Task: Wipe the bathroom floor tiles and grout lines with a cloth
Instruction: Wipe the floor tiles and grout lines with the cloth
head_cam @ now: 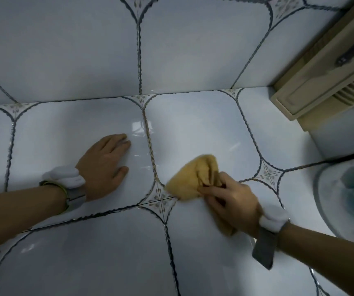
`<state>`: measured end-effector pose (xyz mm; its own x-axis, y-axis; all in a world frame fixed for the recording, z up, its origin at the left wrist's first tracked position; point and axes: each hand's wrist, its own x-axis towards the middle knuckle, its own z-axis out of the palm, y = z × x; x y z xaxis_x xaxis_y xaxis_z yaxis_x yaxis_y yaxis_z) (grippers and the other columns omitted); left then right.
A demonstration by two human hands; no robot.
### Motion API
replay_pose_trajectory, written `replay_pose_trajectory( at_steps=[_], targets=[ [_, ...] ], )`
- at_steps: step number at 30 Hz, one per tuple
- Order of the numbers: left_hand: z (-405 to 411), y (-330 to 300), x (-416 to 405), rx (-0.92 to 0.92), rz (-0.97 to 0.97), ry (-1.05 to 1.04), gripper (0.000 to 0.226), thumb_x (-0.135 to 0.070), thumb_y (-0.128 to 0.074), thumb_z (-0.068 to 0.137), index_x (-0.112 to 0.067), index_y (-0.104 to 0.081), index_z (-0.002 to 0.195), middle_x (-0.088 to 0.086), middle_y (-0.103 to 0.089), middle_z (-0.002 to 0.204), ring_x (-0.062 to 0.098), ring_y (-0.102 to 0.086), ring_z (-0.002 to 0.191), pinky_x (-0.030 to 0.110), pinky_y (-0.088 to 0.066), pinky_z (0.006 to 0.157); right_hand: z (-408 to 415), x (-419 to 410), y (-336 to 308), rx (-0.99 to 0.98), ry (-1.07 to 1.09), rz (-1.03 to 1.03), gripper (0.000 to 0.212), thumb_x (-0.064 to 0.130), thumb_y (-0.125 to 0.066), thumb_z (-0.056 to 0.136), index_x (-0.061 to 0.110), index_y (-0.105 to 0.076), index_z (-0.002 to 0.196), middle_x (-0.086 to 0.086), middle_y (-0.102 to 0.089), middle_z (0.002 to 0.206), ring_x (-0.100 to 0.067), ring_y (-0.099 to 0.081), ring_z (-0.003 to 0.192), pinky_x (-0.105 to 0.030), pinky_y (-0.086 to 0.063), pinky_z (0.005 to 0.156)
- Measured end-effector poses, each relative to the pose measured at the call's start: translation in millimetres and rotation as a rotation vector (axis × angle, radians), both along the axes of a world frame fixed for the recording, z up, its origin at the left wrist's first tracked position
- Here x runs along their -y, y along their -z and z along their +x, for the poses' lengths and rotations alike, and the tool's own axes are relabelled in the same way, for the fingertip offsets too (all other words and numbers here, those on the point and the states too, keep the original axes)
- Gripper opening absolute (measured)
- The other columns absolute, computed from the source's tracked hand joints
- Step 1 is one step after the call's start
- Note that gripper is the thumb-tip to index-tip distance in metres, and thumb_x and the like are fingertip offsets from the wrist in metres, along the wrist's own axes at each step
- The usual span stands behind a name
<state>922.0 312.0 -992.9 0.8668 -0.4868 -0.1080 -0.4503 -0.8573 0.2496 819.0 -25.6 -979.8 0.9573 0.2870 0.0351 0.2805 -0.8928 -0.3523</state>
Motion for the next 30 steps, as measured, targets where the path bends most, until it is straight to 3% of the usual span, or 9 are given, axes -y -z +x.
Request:
replay_pose_trajectory(
  at_steps=[2, 9, 12, 17, 20, 22, 25, 27, 30],
  targets=[
    [1, 0, 0, -0.001, 0.007, 0.006, 0.069, -0.037, -0.046, 0.081, -0.003, -0.041, 0.14, 0.014, -0.037, 0.148, 0.032, -0.034, 0.135, 0.043, -0.031, 0.112, 5, 15, 0, 0.017, -0.028, -0.022, 0.021, 0.037, -0.056, 0.09, 0.035, -0.073, 0.102, 0.004, -0.049, 0.088, -0.02, -0.058, 0.067, -0.026, -0.044, 0.057],
    [4, -2, 2, -0.056, 0.08, 0.011, 0.064, -0.03, -0.051, 0.092, -0.007, -0.027, 0.147, 0.008, -0.02, 0.157, 0.026, -0.019, 0.143, 0.036, -0.02, 0.117, 91, 92, -7, 0.123, 0.748, -0.246, 0.025, 0.024, -0.056, 0.092, 0.02, -0.075, 0.108, -0.017, -0.065, 0.111, -0.042, -0.058, 0.098, -0.04, -0.045, 0.085],
    [7, -14, -3, -0.059, 0.114, 0.013, 0.057, -0.027, -0.044, 0.094, -0.009, -0.029, 0.146, 0.008, -0.023, 0.156, 0.025, -0.024, 0.142, 0.038, -0.019, 0.118, 72, 22, -9, 0.069, 0.555, -0.174, 0.023, 0.029, -0.057, 0.093, 0.021, -0.074, 0.108, -0.014, -0.066, 0.112, -0.04, -0.062, 0.094, -0.04, -0.048, 0.083],
    [-25, -32, -38, -0.119, 0.063, -0.122, 0.06, -0.027, -0.044, 0.096, -0.009, -0.023, 0.149, 0.007, -0.023, 0.157, 0.023, -0.024, 0.143, 0.035, -0.016, 0.119, -21, -116, -4, -0.026, -0.352, -0.026, 0.021, 0.022, -0.078, 0.078, 0.028, -0.075, 0.097, -0.01, -0.06, 0.104, -0.024, -0.062, 0.062, -0.029, -0.045, 0.048],
    [-75, -41, -86, -0.155, 0.068, -0.213, 0.06, -0.026, -0.047, 0.096, -0.008, -0.024, 0.149, 0.007, -0.024, 0.156, 0.022, -0.025, 0.143, 0.031, -0.016, 0.119, -16, -158, 2, -0.043, -0.811, -0.024, 0.027, 0.02, -0.079, 0.077, 0.025, -0.073, 0.103, -0.009, -0.049, 0.122, -0.024, -0.064, 0.063, -0.027, -0.049, 0.049],
    [-116, -50, -122, -0.187, 0.08, -0.294, 0.059, -0.027, -0.048, 0.096, -0.008, -0.026, 0.148, 0.007, -0.025, 0.156, 0.021, -0.025, 0.143, 0.027, -0.015, 0.119, 34, -185, 6, 0.061, -0.71, 0.027, 0.027, 0.02, -0.078, 0.079, 0.029, -0.072, 0.103, -0.004, -0.052, 0.111, -0.027, -0.065, 0.067, -0.027, -0.048, 0.054],
    [-160, -57, -149, -0.19, 0.127, -0.314, 0.056, -0.03, -0.048, 0.095, -0.007, -0.034, 0.145, 0.008, -0.032, 0.153, 0.021, -0.032, 0.141, 0.027, -0.02, 0.118, 141, -208, 3, 0.186, -0.222, -0.055, 0.024, 0.024, -0.065, 0.09, 0.03, -0.072, 0.112, -0.008, -0.058, 0.119, -0.035, -0.065, 0.092, -0.032, -0.05, 0.074],
    [-180, -58, -162, -0.202, 0.166, -0.326, 0.056, -0.029, -0.049, 0.094, -0.006, -0.037, 0.143, 0.01, -0.035, 0.151, 0.023, -0.035, 0.139, 0.031, -0.024, 0.118, 184, -227, 1, 0.067, -0.172, -0.182, 0.031, 0.024, -0.051, 0.098, 0.023, -0.065, 0.126, -0.013, -0.048, 0.138, -0.038, -0.058, 0.111, -0.035, -0.045, 0.091],
    [-202, -60, -178, -0.209, 0.155, -0.397, 0.059, -0.032, -0.049, 0.092, -0.005, -0.038, 0.143, 0.012, -0.036, 0.15, 0.026, -0.037, 0.138, 0.032, -0.023, 0.117, 168, -256, -4, 0.034, -0.284, -0.311, 0.036, 0.024, -0.044, 0.1, 0.024, -0.058, 0.133, -0.018, -0.036, 0.145, -0.04, -0.059, 0.104, -0.041, -0.047, 0.086]
  ],
)
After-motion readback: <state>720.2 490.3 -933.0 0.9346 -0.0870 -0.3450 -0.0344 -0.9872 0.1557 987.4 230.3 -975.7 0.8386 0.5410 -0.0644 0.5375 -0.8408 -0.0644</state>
